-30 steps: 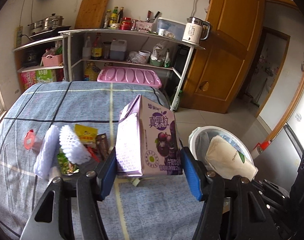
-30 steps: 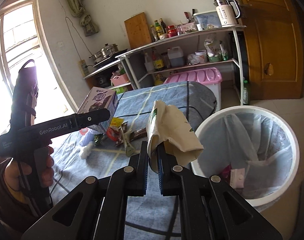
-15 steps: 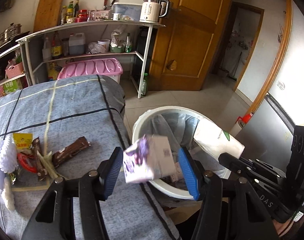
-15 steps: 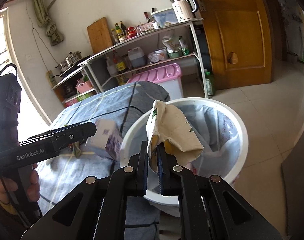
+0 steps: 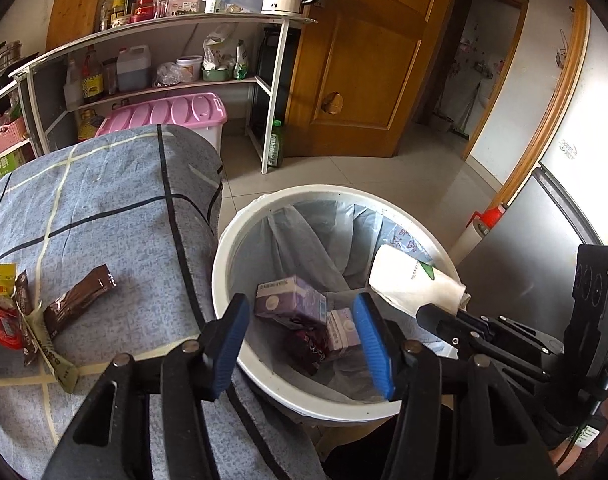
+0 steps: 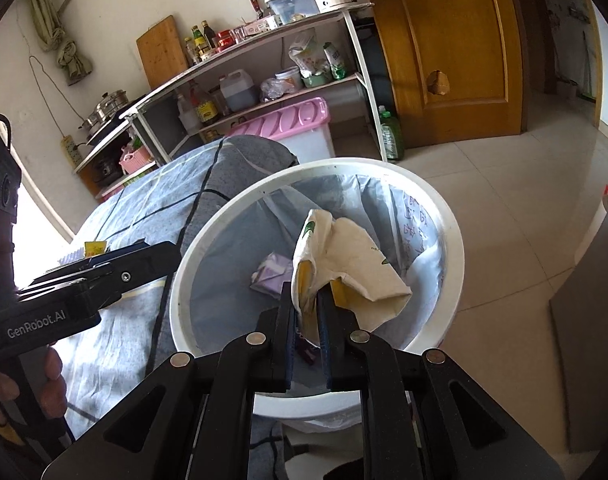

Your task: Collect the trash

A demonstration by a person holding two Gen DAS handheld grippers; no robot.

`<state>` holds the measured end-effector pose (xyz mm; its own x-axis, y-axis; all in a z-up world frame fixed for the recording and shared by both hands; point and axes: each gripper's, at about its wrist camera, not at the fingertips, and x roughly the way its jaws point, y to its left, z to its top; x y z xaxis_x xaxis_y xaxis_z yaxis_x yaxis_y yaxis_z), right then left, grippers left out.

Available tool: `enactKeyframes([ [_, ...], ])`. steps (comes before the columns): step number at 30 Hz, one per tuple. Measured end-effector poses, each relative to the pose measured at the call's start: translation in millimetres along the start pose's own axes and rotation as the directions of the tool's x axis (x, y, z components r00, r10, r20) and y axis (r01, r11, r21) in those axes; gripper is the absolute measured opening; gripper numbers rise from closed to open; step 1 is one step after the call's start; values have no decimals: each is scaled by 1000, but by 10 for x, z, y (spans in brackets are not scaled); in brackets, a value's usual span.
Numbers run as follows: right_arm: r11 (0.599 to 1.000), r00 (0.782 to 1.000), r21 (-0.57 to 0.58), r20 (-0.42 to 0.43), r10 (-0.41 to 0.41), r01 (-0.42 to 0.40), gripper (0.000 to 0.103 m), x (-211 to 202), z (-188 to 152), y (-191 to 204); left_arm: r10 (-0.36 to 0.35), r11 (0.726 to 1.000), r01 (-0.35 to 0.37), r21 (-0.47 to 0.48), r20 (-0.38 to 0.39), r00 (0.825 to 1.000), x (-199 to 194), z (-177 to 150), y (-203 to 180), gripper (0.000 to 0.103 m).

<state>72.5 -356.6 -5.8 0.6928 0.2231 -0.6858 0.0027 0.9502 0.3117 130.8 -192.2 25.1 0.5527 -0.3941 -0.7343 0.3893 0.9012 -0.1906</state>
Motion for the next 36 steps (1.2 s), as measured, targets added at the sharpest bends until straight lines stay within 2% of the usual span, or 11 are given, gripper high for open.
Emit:
enactKeyframes([
  [3,1000,999,-1,-37,-8,8,21,65,11,-10,6,1000,-6,-15,-12,1000,18,-13,43,59],
  [5,999,999,-18,-32,-43,43,33,65,15,12,3,1000,-3,-23,-17,1000,10,-18,81,61],
  [7,999,998,-20,-33,-50,50,39,51,19,13,0,1000,0,-30,-16,1000,-10,-26,111,61],
  [11,998,998,-13,-25,-61,61,39,-13,23,39,0,999,0,-38,-4,1000,-89,-35,160,61],
  [20,999,1000,-28,10,-28,29,39,-90,38,274,17,996,-14,-87,43,999,-362,-92,423,63],
  [29,997,998,-54,32,49,-47,39,-54,49,681,84,986,-71,-151,82,993,-691,-216,851,65],
  [36,988,994,-112,32,108,-104,39,-8,33,1052,157,968,-130,-213,117,981,-978,-342,1222,67],
])
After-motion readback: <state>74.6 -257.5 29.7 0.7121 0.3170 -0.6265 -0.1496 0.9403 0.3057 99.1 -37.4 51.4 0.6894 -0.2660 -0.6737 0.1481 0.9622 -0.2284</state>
